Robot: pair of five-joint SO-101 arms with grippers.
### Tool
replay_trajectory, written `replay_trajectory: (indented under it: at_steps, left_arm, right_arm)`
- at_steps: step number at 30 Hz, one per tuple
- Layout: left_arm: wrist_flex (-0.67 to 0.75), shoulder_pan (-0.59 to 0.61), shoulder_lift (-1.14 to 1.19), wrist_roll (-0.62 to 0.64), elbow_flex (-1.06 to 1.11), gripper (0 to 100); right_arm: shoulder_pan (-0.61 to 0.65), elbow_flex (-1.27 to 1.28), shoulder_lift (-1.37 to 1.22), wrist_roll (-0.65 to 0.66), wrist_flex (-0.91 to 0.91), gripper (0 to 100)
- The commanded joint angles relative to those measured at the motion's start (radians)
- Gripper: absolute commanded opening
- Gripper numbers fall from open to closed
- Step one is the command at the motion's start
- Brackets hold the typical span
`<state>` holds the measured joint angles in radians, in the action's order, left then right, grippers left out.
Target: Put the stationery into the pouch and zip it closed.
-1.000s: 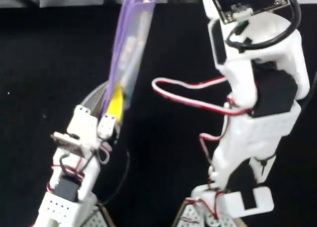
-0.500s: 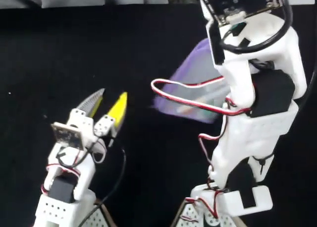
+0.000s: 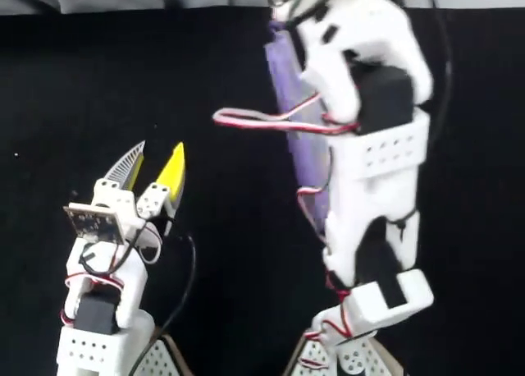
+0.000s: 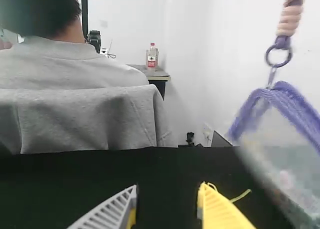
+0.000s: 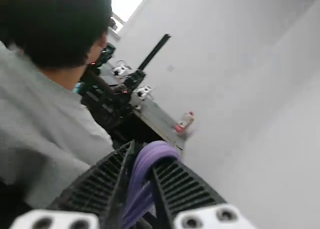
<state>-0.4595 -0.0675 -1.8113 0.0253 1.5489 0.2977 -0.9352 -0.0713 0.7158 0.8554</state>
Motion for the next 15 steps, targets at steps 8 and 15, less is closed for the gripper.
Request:
replay_trajectory:
  at_steps: [8,15]
  left_arm:
    - [-0.005,0.007,-0.012,0.003,-0.036,20]
    - [-0.005,0.001,-0.012,0.003,-0.036,20]
  right_arm:
    - [0.187,-0.039,0.295,-0.100,0.187,1.1]
    - [0.068,-0.041,0.426,-0.130,0.302,1.1]
